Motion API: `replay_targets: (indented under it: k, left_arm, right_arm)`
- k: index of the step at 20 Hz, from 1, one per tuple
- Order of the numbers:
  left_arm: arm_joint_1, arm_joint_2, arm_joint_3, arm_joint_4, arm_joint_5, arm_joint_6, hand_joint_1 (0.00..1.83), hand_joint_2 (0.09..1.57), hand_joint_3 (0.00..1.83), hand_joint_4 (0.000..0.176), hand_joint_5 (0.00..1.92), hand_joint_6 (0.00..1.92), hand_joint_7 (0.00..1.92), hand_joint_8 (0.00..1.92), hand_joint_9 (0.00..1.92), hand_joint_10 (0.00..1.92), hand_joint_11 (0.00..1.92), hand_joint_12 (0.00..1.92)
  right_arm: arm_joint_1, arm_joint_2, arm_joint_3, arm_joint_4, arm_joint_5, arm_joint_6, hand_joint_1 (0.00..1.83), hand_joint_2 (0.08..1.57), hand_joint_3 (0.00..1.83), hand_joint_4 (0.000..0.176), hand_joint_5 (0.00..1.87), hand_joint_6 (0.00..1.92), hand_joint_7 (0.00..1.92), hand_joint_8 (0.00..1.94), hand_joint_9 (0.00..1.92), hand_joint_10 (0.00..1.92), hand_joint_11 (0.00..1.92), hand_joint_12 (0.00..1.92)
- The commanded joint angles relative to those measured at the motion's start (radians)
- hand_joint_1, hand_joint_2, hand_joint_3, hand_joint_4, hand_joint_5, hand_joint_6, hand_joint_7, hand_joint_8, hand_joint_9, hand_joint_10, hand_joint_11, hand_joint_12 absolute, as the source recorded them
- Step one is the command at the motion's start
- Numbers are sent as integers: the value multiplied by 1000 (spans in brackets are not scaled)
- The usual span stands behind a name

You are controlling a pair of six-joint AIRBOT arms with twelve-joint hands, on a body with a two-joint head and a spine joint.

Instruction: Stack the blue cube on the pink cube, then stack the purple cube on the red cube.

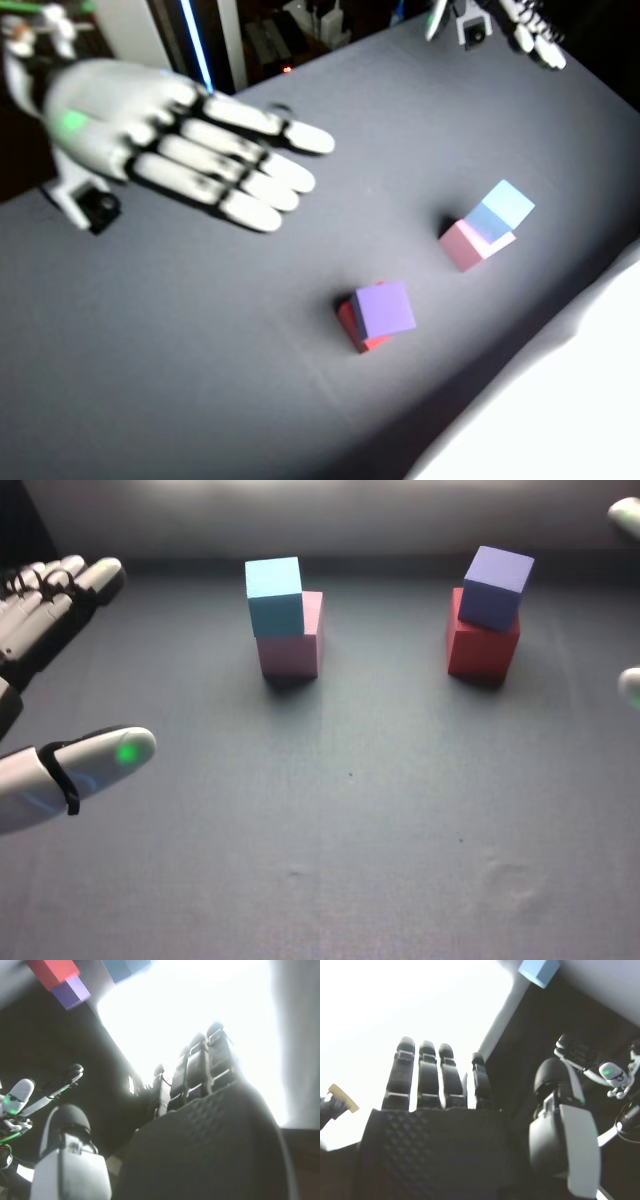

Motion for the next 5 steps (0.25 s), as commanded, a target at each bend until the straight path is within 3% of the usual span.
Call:
replay_targets:
  k: [1, 3, 5]
  left_arm:
    - [-14, 13, -2, 4, -146, -1, 160, 1089, 7, 164, 0, 0, 0, 0, 0, 0, 0, 0]
    - [-48, 31, -8, 36, -146, 19, 184, 1084, 3, 164, 0, 0, 0, 0, 0, 0, 0, 0]
    - [-81, 45, -11, 67, -146, 28, 347, 1067, 0, 159, 0, 0, 0, 0, 0, 0, 0, 0]
  right_arm:
    - [-18, 18, -6, -5, 208, 21, 59, 1288, 35, 77, 0, 0, 0, 0, 0, 0, 0, 0]
    - [-94, 45, -26, 9, 324, 44, 127, 1305, 34, 37, 0, 0, 0, 0, 0, 0, 0, 0]
    - [-104, 71, -38, 22, 326, 45, 222, 1275, 12, 53, 0, 0, 0, 0, 0, 0, 0, 0]
